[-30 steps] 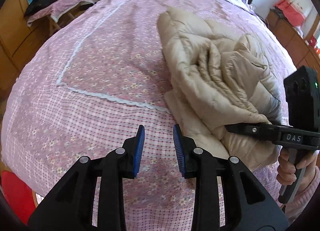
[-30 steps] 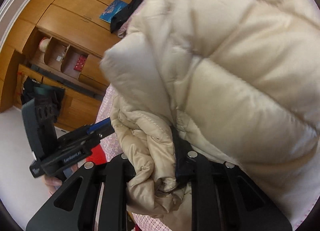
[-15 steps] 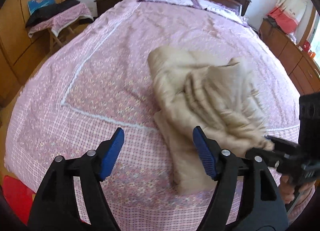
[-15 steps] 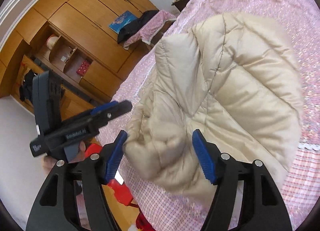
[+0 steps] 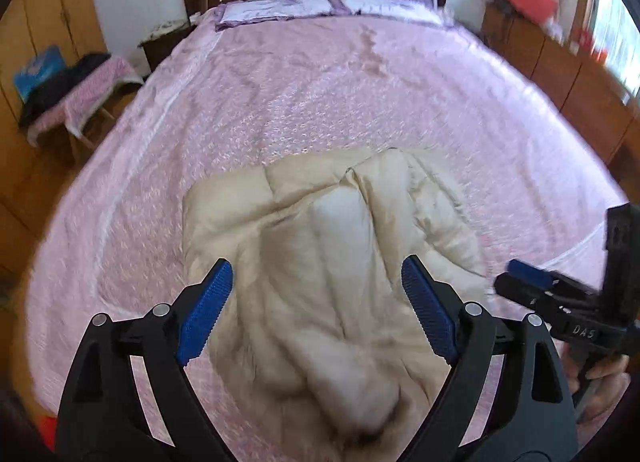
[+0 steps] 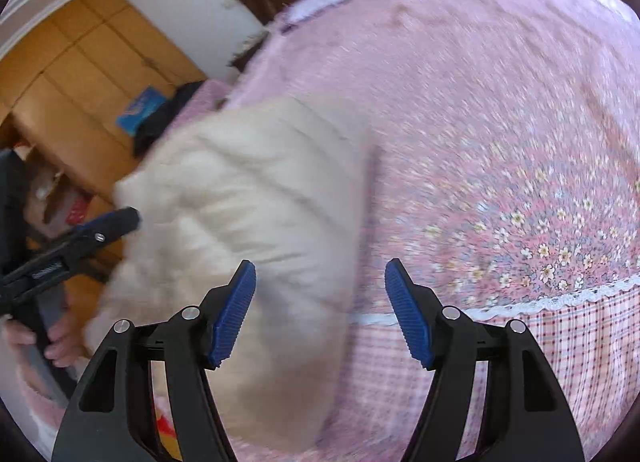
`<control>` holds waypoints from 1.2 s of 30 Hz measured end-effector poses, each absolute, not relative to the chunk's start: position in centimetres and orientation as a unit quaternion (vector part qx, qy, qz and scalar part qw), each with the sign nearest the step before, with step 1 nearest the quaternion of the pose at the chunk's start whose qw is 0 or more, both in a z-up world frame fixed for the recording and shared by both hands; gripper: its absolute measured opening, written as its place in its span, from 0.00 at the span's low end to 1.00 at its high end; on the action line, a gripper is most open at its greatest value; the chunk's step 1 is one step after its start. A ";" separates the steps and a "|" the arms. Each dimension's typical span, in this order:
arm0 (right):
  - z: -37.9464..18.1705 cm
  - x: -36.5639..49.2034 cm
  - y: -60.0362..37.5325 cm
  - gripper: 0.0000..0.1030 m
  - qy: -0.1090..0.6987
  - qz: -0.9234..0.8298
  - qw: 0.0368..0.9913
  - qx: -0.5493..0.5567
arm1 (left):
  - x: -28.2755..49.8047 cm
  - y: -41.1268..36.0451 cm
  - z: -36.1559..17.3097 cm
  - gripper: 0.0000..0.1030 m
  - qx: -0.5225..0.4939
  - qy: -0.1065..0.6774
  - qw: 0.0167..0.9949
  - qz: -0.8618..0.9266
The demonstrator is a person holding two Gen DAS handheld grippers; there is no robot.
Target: Fold large clothes
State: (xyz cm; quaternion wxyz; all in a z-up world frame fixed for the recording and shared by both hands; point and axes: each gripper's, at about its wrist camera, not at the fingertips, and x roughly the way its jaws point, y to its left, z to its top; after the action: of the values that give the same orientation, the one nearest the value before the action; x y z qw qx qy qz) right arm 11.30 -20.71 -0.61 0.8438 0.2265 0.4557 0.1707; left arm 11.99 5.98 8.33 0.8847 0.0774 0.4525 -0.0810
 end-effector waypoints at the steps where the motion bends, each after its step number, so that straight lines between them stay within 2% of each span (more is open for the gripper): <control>1: -1.4 11.7 -20.9 0.63 0.460 0.180 0.838 0.232 | 12.6 5.4 8.0 0.83 0.095 0.454 0.883 -0.067; 5: -2.0 12.8 -17.9 0.55 0.460 0.212 0.832 0.228 | 13.9 6.2 7.2 0.83 0.107 0.456 0.884 -0.015; 9: -1.2 13.5 -14.4 0.55 0.450 0.244 0.834 0.208 | 14.2 10.2 5.8 0.84 0.074 0.468 0.880 0.024; 14: -0.3 13.9 -10.0 0.56 0.445 0.265 0.842 0.151 | 13.6 17.1 2.9 0.85 -0.027 0.492 0.870 0.028; 17: 0.0 13.6 -8.6 0.63 0.437 0.278 0.846 0.125 | 13.0 19.9 1.1 0.86 -0.080 0.499 0.863 0.028; 19: 0.7 12.7 -8.4 0.74 0.423 0.293 0.850 0.112 | 12.6 21.0 0.0 0.88 -0.098 0.497 0.861 0.040; 21: 1.2 12.0 -8.1 0.78 0.413 0.296 0.856 0.094 | 12.5 21.6 -1.0 0.90 -0.106 0.497 0.860 0.050; 24: 1.3 11.7 -8.5 0.81 0.418 0.278 0.861 0.082 | 12.4 22.3 -1.9 0.91 -0.115 0.496 0.858 0.063; 29: -0.1 12.3 -10.0 0.83 0.453 0.274 0.838 0.128 | 11.8 23.6 -2.6 0.91 -0.150 0.495 0.854 0.057; 36: -4.0 14.6 -9.4 0.89 0.526 0.305 0.764 0.214 | 11.4 23.7 -2.8 0.92 -0.119 0.493 0.857 0.087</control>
State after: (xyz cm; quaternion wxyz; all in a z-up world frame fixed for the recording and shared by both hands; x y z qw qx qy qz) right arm 14.61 -9.42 -4.01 0.7644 0.2144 0.5262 0.3046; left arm 11.38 23.72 -2.81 0.8572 -0.1195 0.4933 0.0869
